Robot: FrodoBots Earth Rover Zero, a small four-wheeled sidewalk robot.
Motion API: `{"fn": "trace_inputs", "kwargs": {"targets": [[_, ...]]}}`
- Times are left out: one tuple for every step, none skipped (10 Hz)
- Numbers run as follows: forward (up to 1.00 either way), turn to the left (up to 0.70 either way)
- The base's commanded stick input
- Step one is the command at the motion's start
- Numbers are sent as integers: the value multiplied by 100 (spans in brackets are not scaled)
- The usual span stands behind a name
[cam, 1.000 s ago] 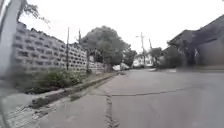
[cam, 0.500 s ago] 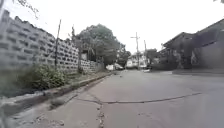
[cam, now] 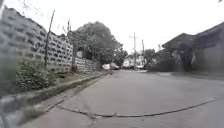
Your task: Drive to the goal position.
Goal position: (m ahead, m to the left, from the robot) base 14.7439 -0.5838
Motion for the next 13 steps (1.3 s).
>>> {"fn": "trace_inputs", "kwargs": {"targets": [[100, 0], [100, 0], [100, 0], [100, 0], [100, 0], [100, 0], [100, 0], [100, 0], [100, 0], [100, 0], [100, 0], [100, 0], [100, 0]]}}
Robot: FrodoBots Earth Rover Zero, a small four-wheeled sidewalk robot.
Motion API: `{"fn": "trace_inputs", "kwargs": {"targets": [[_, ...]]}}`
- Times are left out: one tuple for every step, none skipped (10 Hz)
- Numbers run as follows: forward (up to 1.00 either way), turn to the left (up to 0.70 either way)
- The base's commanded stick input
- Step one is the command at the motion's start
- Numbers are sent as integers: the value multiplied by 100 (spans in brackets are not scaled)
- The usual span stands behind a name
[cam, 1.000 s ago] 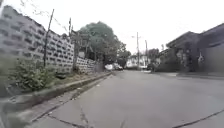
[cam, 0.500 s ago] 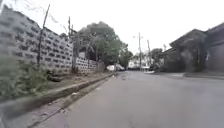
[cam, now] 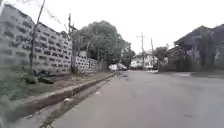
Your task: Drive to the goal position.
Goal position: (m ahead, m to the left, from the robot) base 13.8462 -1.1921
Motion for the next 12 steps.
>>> {"fn": "trace_inputs", "kwargs": {"targets": [[100, -2], [100, -4], [100, -30], [100, -26], [100, 0], [100, 0], [100, -3], [100, -40], [100, -40], [100, -40], [100, -40], [100, -40]]}}
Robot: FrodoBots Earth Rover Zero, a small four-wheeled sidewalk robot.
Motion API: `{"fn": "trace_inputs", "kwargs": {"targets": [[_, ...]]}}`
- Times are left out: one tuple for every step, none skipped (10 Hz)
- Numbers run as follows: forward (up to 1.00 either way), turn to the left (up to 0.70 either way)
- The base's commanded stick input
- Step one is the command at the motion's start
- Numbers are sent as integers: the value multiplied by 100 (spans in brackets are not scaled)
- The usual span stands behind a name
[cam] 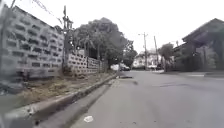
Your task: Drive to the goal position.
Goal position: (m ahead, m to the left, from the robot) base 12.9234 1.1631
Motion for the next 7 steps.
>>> {"fn": "trace_inputs", "kwargs": {"targets": [[100, -38], [100, -22], [100, -26], [100, -25], [100, -4], [100, 0], [100, 0]]}}
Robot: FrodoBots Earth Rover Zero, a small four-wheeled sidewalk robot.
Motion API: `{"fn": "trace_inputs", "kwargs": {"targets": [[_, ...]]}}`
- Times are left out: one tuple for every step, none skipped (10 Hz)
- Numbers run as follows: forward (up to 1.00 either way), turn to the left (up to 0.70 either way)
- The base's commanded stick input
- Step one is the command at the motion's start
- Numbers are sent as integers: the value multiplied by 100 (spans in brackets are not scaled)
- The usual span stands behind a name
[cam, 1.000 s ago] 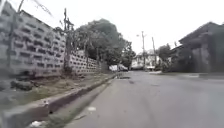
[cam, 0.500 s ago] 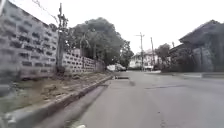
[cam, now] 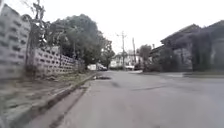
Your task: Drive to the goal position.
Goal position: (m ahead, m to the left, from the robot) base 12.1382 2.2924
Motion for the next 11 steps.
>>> {"fn": "trace_inputs", "kwargs": {"targets": [[100, 0], [100, 0], [100, 0], [100, 0], [100, 0], [100, 0], [100, 0], [100, 0], [100, 0], [100, -10], [100, -27]]}}
